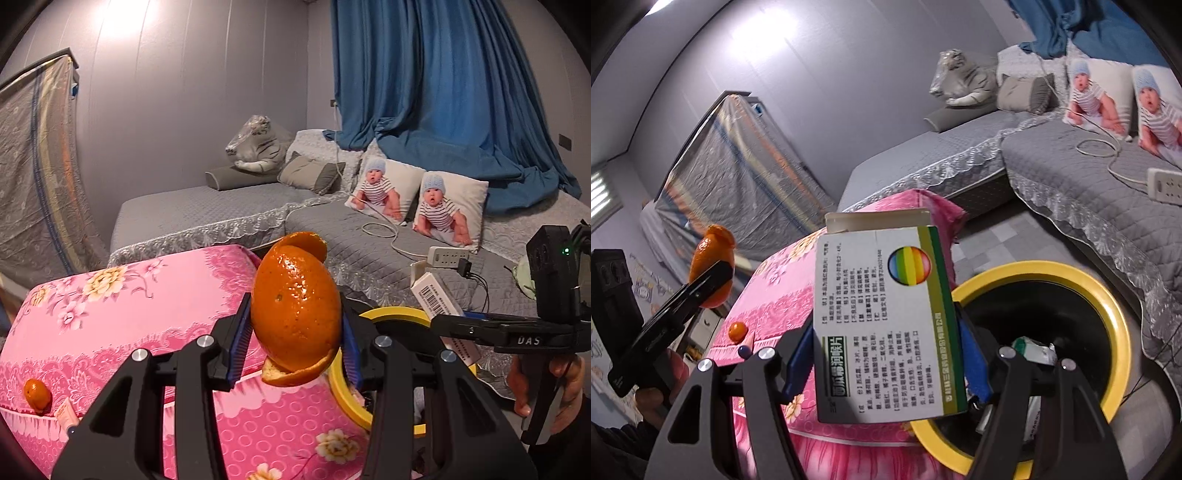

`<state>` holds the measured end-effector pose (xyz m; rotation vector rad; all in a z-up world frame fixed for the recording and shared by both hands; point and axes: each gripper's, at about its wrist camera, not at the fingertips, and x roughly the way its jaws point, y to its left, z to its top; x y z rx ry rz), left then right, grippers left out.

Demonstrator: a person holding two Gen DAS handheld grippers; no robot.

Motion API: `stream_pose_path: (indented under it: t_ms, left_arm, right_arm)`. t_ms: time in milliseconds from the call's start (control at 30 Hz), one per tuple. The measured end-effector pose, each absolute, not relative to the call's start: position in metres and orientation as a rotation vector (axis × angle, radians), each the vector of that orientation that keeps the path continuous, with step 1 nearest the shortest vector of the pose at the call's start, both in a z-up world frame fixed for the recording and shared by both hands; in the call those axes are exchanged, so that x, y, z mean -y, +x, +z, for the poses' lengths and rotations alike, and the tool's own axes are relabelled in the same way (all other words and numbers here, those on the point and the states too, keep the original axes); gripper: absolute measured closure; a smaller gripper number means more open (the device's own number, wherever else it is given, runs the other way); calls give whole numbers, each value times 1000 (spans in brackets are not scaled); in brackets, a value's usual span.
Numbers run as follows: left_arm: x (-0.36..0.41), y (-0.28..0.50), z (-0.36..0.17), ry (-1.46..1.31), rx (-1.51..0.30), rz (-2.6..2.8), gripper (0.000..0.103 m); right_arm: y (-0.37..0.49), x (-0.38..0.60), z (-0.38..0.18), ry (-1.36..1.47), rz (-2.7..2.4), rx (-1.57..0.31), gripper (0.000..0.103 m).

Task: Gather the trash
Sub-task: 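Carry the orange peel and medicine box over the bin with both tools, then open both tools to drop the peel and medicine box into the bin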

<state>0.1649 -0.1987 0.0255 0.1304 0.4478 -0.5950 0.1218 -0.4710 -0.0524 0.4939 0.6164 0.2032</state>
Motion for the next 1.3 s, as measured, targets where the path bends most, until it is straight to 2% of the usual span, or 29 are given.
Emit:
stream_pose_path:
  t_ms: [600,900,1100,1200,1233,1267,1300]
  left_arm:
    - [278,168,-9,202,-471,-736,62]
    - [315,201,-73,235,-637,-784,62]
    - [336,219,-97,225,-725,-833,61]
    - [340,224,-99,190,-757,-853,55]
    - [339,225,-98,173,-760,-857,47]
    - [338,225,-96,167,-757,-861,40]
    - [335,225,-94,162,-747,-859,38]
  right_arm:
    - [106,521,-85,472,-40,-633,39]
    - [115,533,-118,509,-120,-727,39]
    - [116,541,-132,534,-147,-753,39]
    - [115,545,-132,530,-160,-757,39]
    - [112,546,-131,534,-172,-750,38]
    - [110,549,-130,539,-188,-748,35]
    - [107,553,-129,545,-206,-740,29]
